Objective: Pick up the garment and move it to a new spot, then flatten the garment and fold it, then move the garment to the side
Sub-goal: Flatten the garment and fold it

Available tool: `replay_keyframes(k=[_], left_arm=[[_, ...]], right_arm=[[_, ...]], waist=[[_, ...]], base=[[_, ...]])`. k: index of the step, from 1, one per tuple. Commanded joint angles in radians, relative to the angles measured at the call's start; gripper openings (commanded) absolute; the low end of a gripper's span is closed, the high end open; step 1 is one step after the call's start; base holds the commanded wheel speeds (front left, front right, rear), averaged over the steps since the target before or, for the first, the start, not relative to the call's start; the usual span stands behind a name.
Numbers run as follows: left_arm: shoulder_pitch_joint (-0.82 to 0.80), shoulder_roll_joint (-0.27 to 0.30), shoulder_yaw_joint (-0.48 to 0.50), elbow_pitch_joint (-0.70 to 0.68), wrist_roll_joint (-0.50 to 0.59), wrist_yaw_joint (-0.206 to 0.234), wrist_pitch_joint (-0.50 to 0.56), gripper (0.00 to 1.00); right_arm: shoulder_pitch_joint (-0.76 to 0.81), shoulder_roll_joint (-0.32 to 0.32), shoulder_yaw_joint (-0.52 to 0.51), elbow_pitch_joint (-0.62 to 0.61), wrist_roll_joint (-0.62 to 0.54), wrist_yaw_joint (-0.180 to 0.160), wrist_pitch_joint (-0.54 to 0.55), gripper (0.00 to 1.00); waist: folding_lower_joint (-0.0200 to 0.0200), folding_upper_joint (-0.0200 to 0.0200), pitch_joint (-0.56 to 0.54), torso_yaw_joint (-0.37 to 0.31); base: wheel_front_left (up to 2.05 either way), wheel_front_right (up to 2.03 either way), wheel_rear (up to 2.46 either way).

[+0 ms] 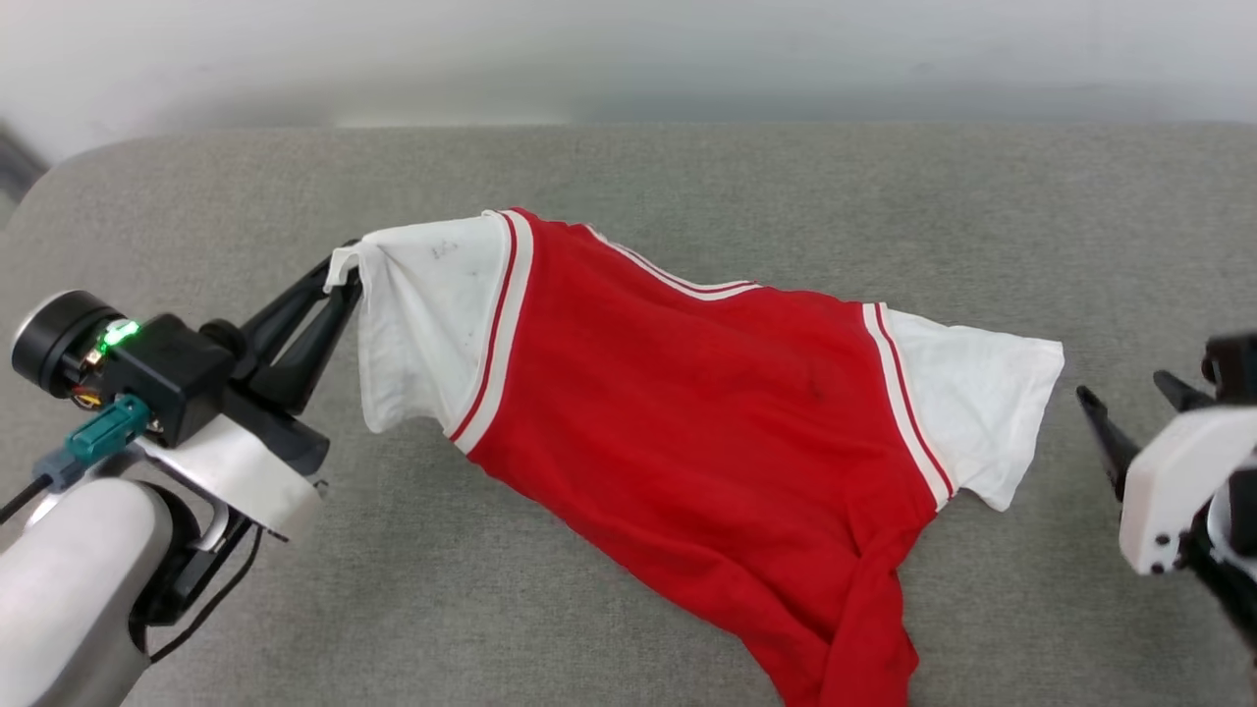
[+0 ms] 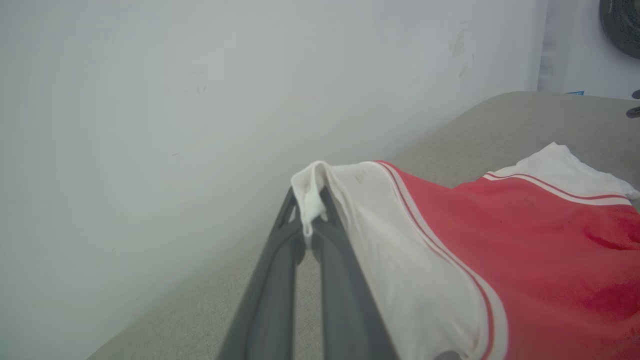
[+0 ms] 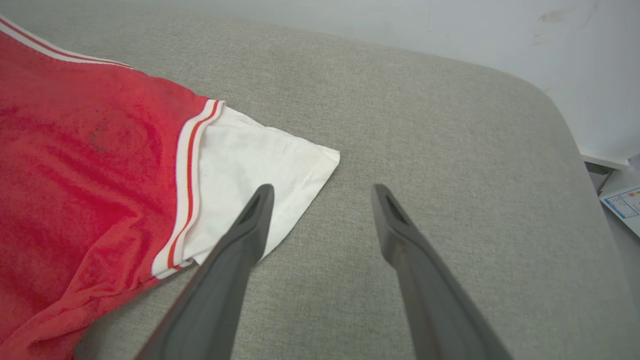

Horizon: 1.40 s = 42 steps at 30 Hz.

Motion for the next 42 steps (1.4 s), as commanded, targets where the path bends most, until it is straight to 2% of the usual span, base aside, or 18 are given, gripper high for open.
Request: replay_keyframes(k=[1, 3, 8, 16, 23, 24, 25, 26, 27, 32, 34, 42], left_arm=[[0.017, 0.003, 0.005, -0.024, -0.012, -0.002, -0.006, 0.0], [0.027, 0.015, 0.005, -0.057, -0.016, -0.003, -0.007, 0.0], [0.038, 0.022, -0.007, -0.13, -0.007, -0.003, 0.003, 0.0], [0.023, -0.011, -0.034, -0.178, 0.007, -0.008, -0.001, 0.0], [0.017, -0.04, -0.065, -0.191, 0.017, -0.012, 0.001, 0.0], [0.019, -0.043, -0.068, -0.191, 0.016, -0.011, 0.001, 0.0], [0.022, -0.044, -0.07, -0.19, 0.017, -0.011, 0.001, 0.0], [0.025, -0.045, -0.071, -0.189, 0.017, -0.01, 0.001, 0.0], [0.028, -0.046, -0.072, -0.187, 0.016, -0.008, 0.001, 0.0], [0.05, -0.034, -0.063, -0.171, 0.007, 0.008, -0.002, 0.0], [0.057, -0.019, -0.055, -0.166, 0.015, 0.025, -0.003, 0.0], [0.104, 0.038, -0.004, -0.169, -0.01, 0.074, -0.006, 0.0]], right_arm=[[-0.044, -0.029, 0.021, 0.016, 0.018, -0.001, 0.076, 1.0], [-0.107, -0.072, 0.044, 0.036, 0.036, -0.001, 0.173, 1.0], [-0.254, -0.122, 0.08, 0.131, 0.071, -0.001, 0.342, 1.0], [-0.348, -0.17, 0.148, 0.315, 0.069, -0.001, 0.361, 1.0], [-0.291, -0.174, 0.259, 0.426, 0.118, 0.001, 0.349, 1.0], [-0.283, -0.177, 0.275, 0.435, 0.124, 0.001, 0.344, 0.9], [-0.279, -0.181, 0.287, 0.44, 0.127, 0.001, 0.334, 0.44], [-0.28, -0.187, 0.295, 0.443, 0.129, 0.001, 0.318, 0.04], [-0.284, -0.192, 0.3, 0.446, 0.129, 0.001, 0.3, 0.0], [-0.339, -0.226, 0.307, 0.451, 0.122, -0.001, 0.186, 0.0], [-0.373, -0.25, 0.324, 0.443, 0.097, -0.001, 0.129, 0.0], [-0.458, -0.279, 0.338, 0.413, 0.085, -0.001, -0.017, 0.0]], waist=[[0.0001, 0.0, 0.024, 0.021], [0.0001, 0.0, 0.046, 0.036], [0.0001, 0.0, 0.098, 0.082], [0.0001, 0.0, 0.142, 0.151], [0.0001, 0.0, 0.148, 0.186], [0.0001, 0.0, 0.148, 0.188], [0.0001, 0.0, 0.146, 0.189], [0.0001, 0.0, 0.145, 0.189], [0.0001, 0.0, 0.142, 0.187], [0.0001, 0.0, 0.106, 0.167], [0.0001, 0.0, 0.087, 0.152], [0.0001, 0.0, -0.021, 0.087]], base=[[0.0, 0.0, 0.0], [0.0, 0.0, 0.0], [0.0, 0.0, 0.0], [0.0, 0.0, 0.0], [0.0, 0.0, 0.0], [0.0, 0.0, 0.0], [0.0, 0.0, 0.0], [0.0, 0.0, 0.0], [0.0, 0.0, 0.0], [0.0, 0.0, 0.0], [0.0, 0.0, 0.0], [0.0, 0.0, 0.0]])
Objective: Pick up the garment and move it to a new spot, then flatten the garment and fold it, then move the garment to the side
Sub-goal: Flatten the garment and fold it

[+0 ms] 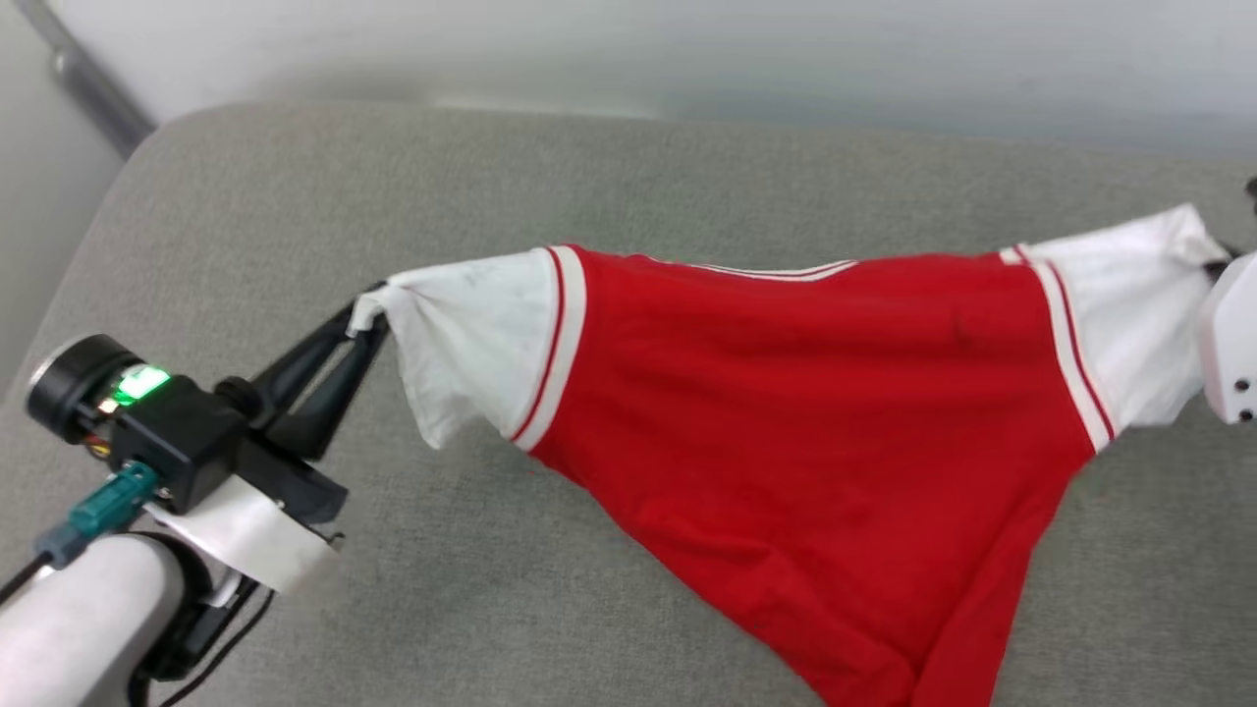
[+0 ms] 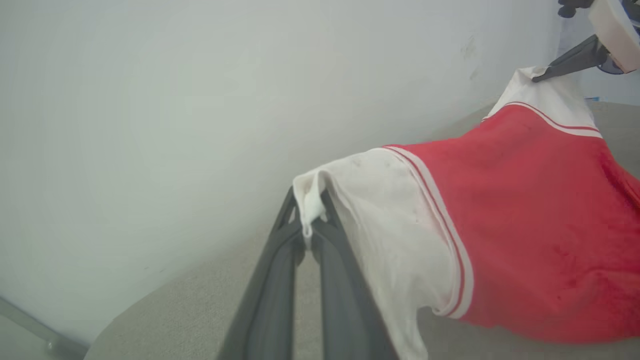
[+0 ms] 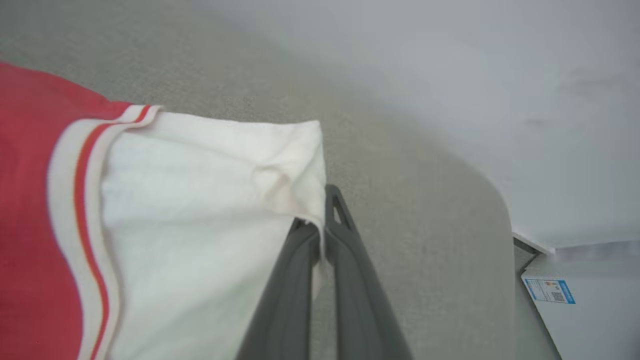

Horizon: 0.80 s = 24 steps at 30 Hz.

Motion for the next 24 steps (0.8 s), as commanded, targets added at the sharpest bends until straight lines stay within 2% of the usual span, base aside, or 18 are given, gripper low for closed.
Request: replay_keyframes(k=[1, 6, 14, 24], left_arm=[[0.016, 0.015, 0.013, -0.003, -0.003, 0.011, -0.005, 0.0], [0.022, 0.083, 0.066, -0.027, -0.02, 0.048, 0.017, 0.0], [0.017, 0.204, 0.193, -0.109, -0.074, 0.103, 0.031, 0.0], [0.003, 0.289, 0.352, -0.18, -0.167, 0.166, 0.03, 0.0]], right_arm=[[-0.019, -0.008, -0.002, -0.012, -0.003, -0.001, -0.017, 0.0], [-0.046, -0.037, -0.011, -0.074, 0.011, -0.001, -0.064, 0.0], [-0.093, -0.028, -0.069, -0.235, 0.042, -0.001, -0.089, 0.0], [-0.148, 0.015, -0.152, -0.448, 0.075, -0.001, -0.05, 0.0]], waist=[[0.0001, -0.0001, -0.042, -0.034], [0.0001, -0.0001, -0.1, -0.077], [0.0001, -0.0001, -0.149, -0.142], [0.0001, -0.0001, -0.141, -0.187]], base=[[0.0, 0.0, 0.0], [0.0, 0.0, 0.0], [0.0, 0.0, 0.0], [0.0, 0.0, 0.0]])
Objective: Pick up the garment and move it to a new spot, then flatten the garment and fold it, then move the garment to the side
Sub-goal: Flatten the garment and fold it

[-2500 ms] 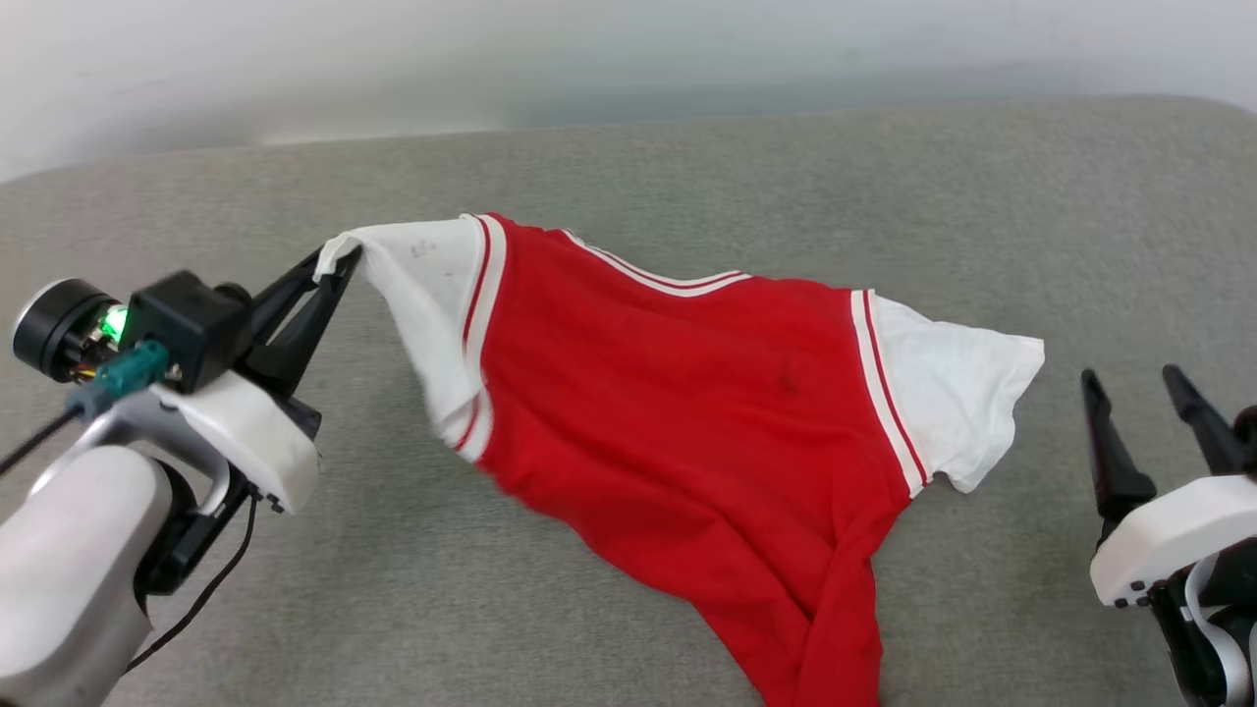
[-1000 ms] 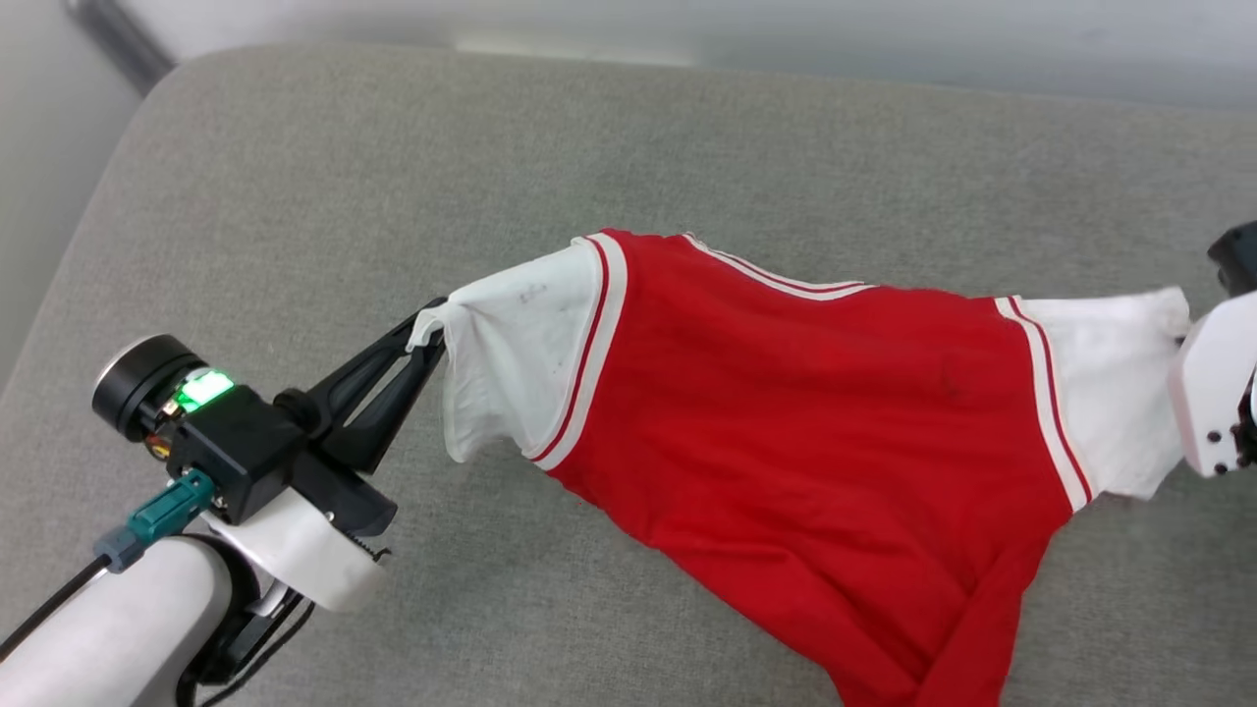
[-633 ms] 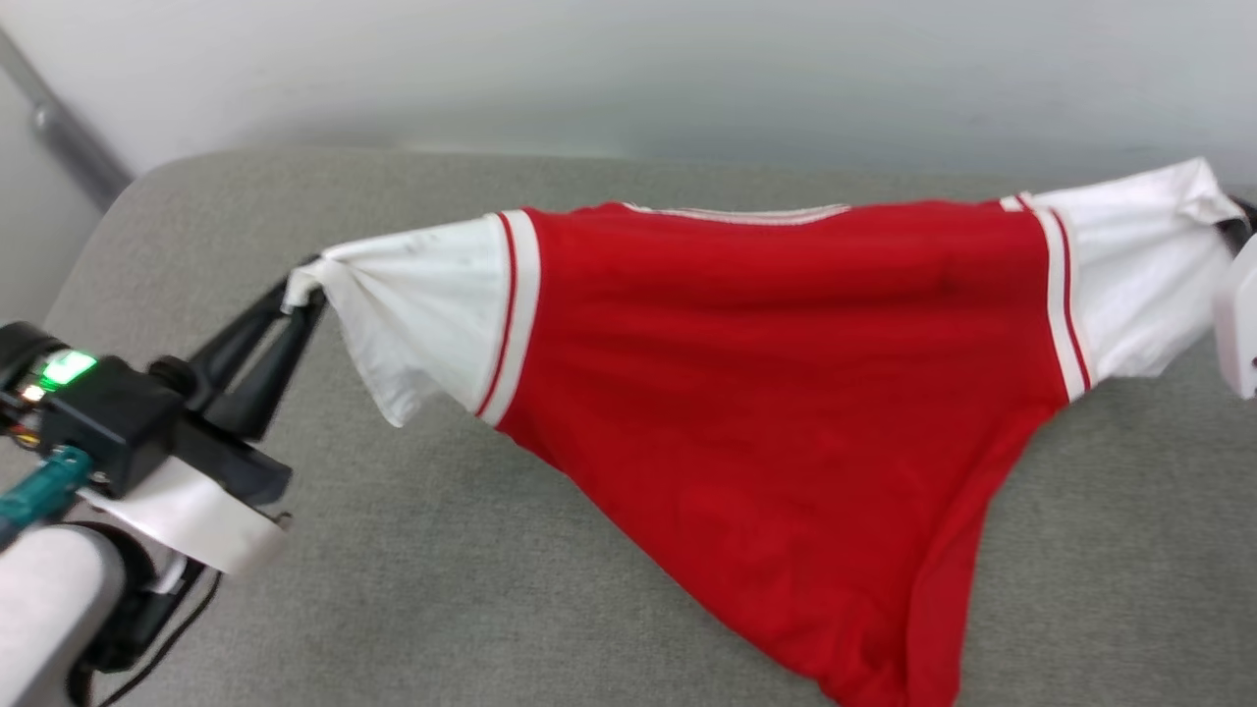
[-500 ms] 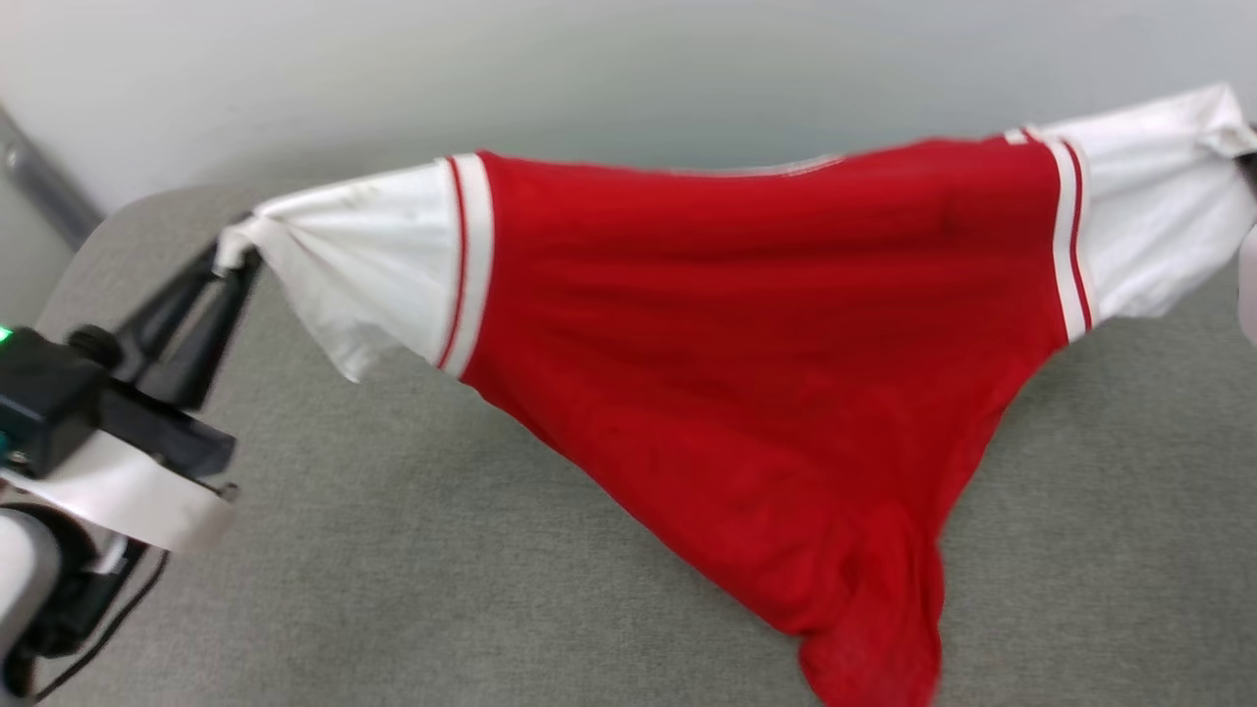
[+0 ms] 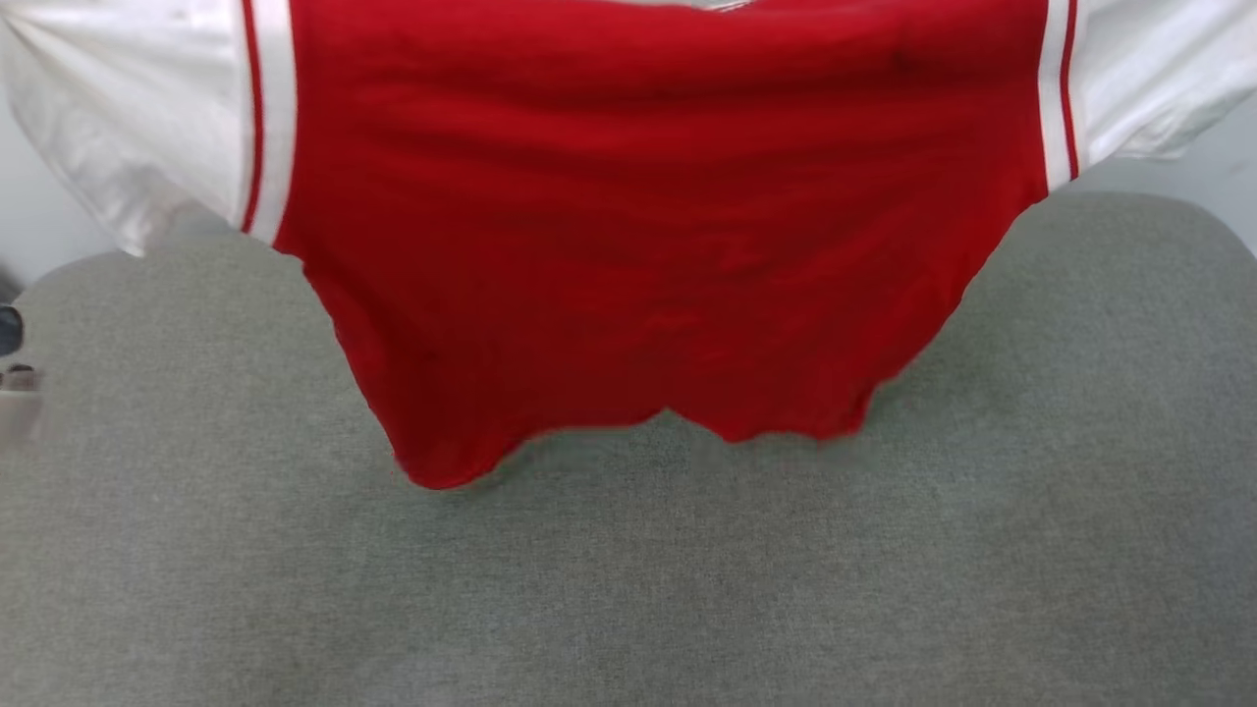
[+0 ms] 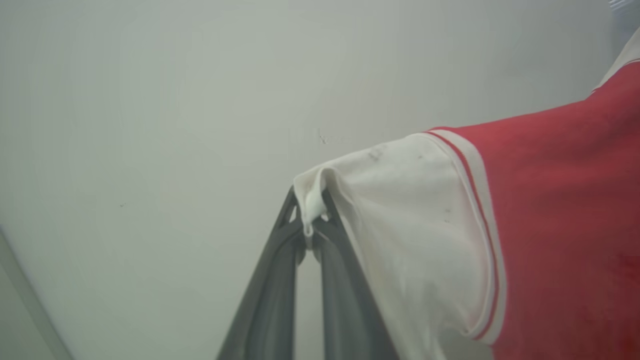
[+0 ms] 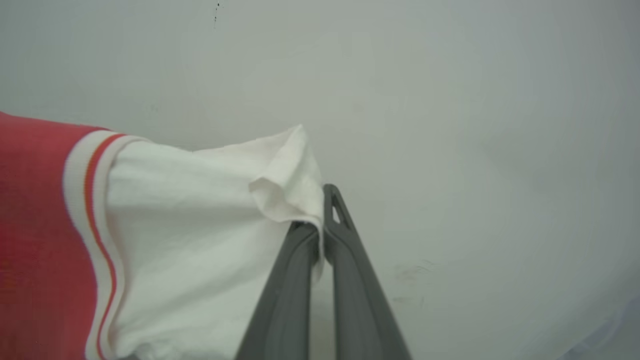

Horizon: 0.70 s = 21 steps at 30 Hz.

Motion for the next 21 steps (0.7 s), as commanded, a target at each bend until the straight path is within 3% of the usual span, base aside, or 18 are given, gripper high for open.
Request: replay_keyframes(k=[1, 8, 15, 21], left_arm=[[0.006, 0.01, 0.014, -0.005, -0.009, 0.007, 0.0, 0.0], [-0.043, 0.032, 0.061, 0.008, -0.042, -0.007, 0.001, 0.0], [-0.249, 0.03, 0.069, 0.121, -0.036, -0.086, 0.019, 0.0], [-0.505, -0.027, 0.045, 0.24, -0.018, -0.143, 0.047, 0.0]], right_arm=[[-0.016, 0.015, -0.013, -0.018, 0.009, -0.001, 0.008, 0.0], [-0.061, 0.056, -0.056, -0.059, -0.01, -0.001, 0.032, 0.0], [-0.233, 0.103, -0.039, 0.024, -0.057, -0.001, 0.006, 0.0], [-0.423, 0.141, -0.062, 0.141, -0.126, -0.002, -0.037, 0.0]], waist=[[0.0001, -0.0001, 0.016, -0.007], [0.0001, -0.0001, 0.118, -0.026], [0.0001, -0.0001, 0.279, -0.027], [0.0001, -0.0001, 0.398, -0.018]], base=[[0.0, 0.0, 0.0], [0.0, 0.0, 0.0], [0.0, 0.0, 0.0], [0.0, 0.0, 0.0]])
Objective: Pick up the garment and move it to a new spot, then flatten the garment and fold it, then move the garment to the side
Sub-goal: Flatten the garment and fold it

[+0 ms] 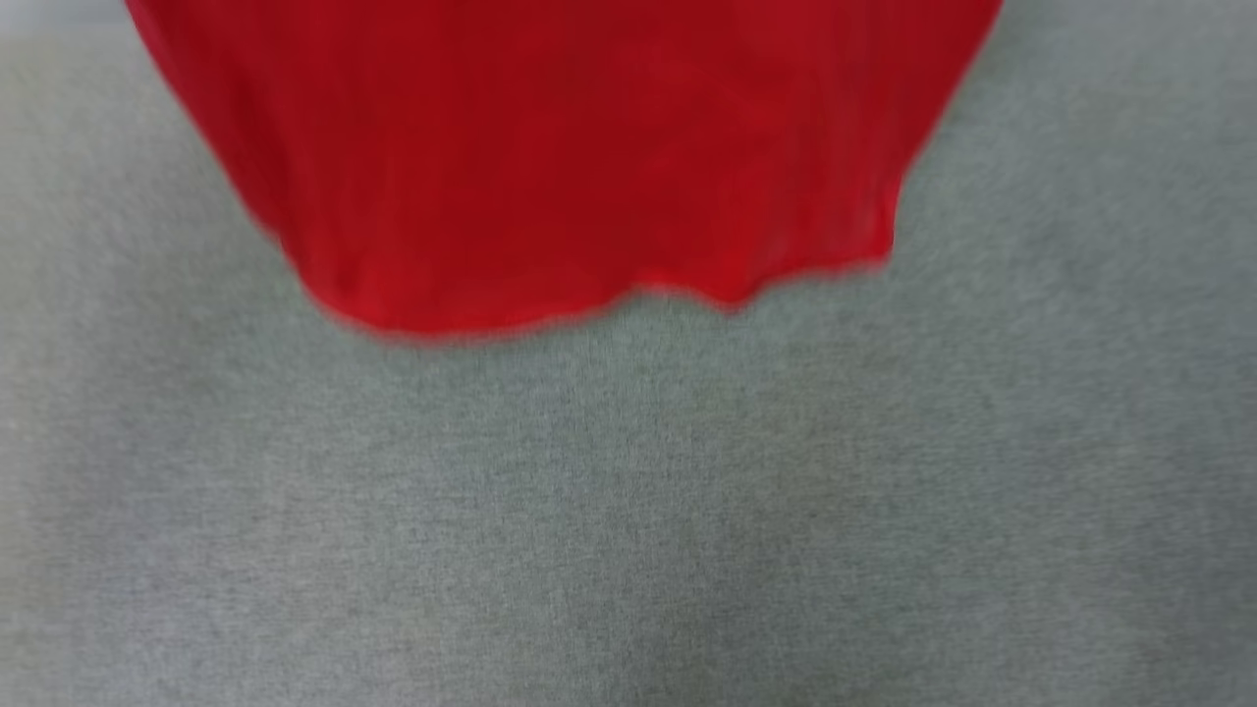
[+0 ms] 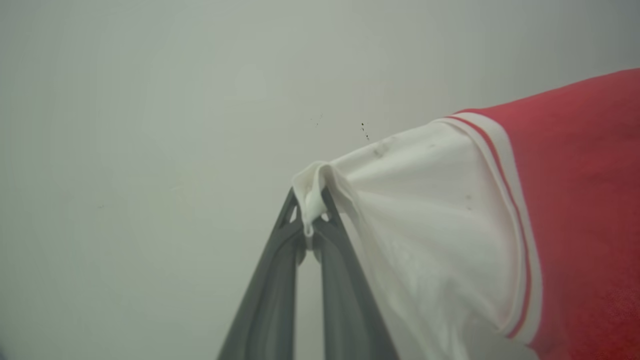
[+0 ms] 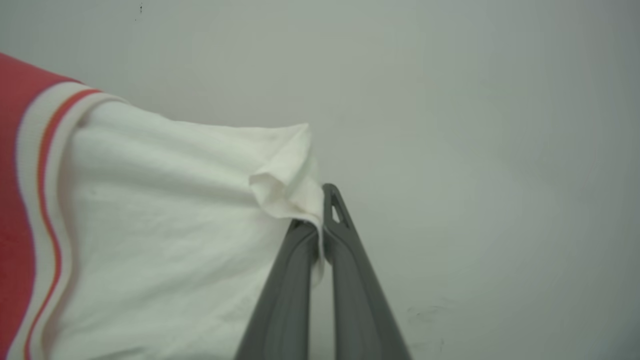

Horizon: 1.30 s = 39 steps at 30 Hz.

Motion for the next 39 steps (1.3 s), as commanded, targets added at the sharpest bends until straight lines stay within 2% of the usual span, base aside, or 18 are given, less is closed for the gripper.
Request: replay_keyframes(k=[1, 11, 15, 18, 26, 32, 39], left_arm=[[-0.028, -0.012, -0.008, 0.015, 0.01, -0.003, 0.004, 0.0], [-0.559, -0.216, -0.15, 0.336, 0.189, -0.096, -0.007, 0.0], [-0.672, -0.289, -0.167, 0.461, 0.213, -0.117, -0.057, 0.0], [-0.695, -0.339, -0.18, 0.538, 0.22, -0.13, -0.085, 0.0], [-0.543, -0.422, -0.199, 0.638, 0.211, -0.159, -0.107, 0.0], [-0.27, -0.478, -0.182, 0.591, 0.232, -0.169, -0.108, 0.0], [0.131, -0.532, -0.178, 0.506, 0.233, -0.171, -0.107, 0.0]], right_arm=[[-0.018, 0.007, 0.0, 0.016, -0.006, -0.002, -0.007, 0.0], [-0.348, 0.051, -0.039, 0.27, -0.158, -0.002, -0.155, 0.0], [-0.424, 0.073, -0.072, 0.353, -0.231, -0.002, -0.228, 0.0], [-0.431, 0.098, -0.098, 0.409, -0.262, -0.002, -0.284, 0.0], [-0.282, 0.143, -0.066, 0.522, -0.257, -0.002, -0.378, 0.0], [-0.085, 0.118, 0.032, 0.556, -0.185, -0.002, -0.409, 0.0], [0.228, 0.09, 0.095, 0.536, -0.043, -0.001, -0.422, 0.0]], waist=[[-0.0001, -0.0001, 0.08, 0.009], [-0.0001, -0.0001, 0.239, 0.049], [-0.0001, -0.0001, 0.282, 0.056], [-0.0001, -0.0001, 0.303, 0.061], [-0.0001, -0.0001, 0.287, 0.063], [-0.0001, -0.0001, 0.21, 0.073], [-0.0001, -0.0001, 0.06, 0.071]], base=[[0.0, 0.0, 0.0], [0.0, 0.0, 0.0], [0.0, 0.0, 0.0], [0.0, 0.0, 0.0], [0.0, 0.0, 0.0], [0.0, 0.0, 0.0], [0.0, 0.0, 0.0]])
